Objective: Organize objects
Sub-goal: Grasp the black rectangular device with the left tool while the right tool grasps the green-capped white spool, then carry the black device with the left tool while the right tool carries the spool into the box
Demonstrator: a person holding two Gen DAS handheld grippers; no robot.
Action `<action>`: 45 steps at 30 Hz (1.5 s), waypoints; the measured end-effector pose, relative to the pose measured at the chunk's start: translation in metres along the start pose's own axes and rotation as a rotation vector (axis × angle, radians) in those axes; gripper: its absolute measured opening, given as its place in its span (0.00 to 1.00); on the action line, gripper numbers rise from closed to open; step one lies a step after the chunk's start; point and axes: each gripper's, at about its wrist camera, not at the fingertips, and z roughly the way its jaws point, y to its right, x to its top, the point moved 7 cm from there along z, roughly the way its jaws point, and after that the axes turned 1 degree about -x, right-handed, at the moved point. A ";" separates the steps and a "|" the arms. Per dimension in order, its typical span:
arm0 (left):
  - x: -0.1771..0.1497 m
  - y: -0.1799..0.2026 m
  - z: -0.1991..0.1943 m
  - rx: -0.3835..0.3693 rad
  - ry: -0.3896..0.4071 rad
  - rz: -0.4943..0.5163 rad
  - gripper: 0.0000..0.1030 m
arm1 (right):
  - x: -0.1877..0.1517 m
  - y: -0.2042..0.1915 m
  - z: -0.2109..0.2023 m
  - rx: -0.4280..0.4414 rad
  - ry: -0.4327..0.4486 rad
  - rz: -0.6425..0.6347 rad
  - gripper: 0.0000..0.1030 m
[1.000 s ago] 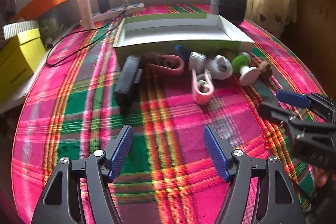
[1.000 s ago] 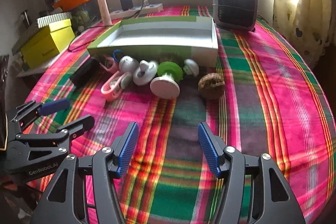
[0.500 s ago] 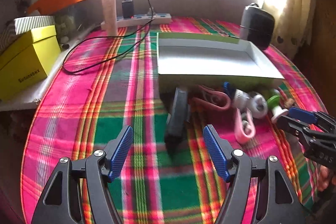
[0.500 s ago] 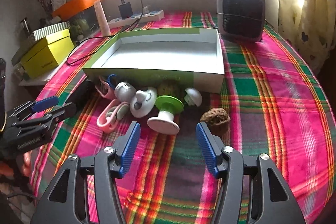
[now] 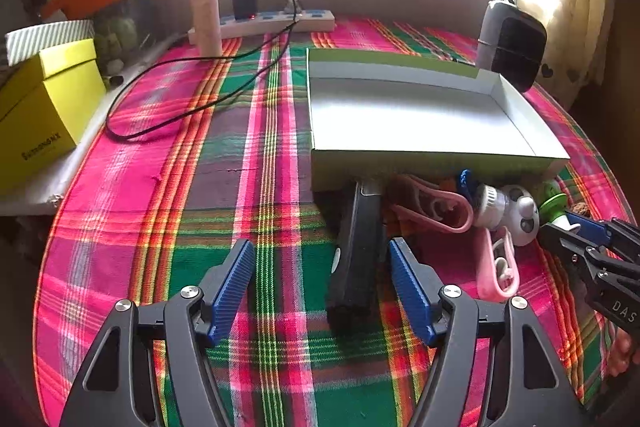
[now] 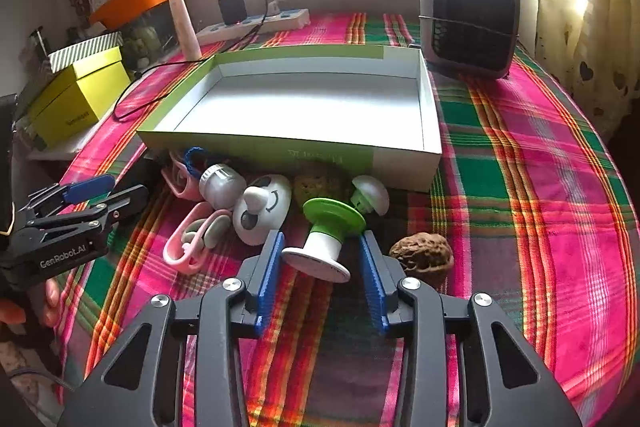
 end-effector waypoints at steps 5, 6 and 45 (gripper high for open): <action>0.005 0.000 0.004 0.002 0.001 -0.015 0.58 | 0.003 0.003 0.002 -0.003 -0.002 0.011 0.34; 0.005 0.000 0.004 0.006 0.000 -0.020 0.56 | 0.003 0.003 0.002 -0.003 -0.002 0.014 0.34; 0.045 0.036 -0.027 -0.087 0.067 0.028 0.21 | 0.033 0.003 -0.025 0.052 0.089 0.024 0.34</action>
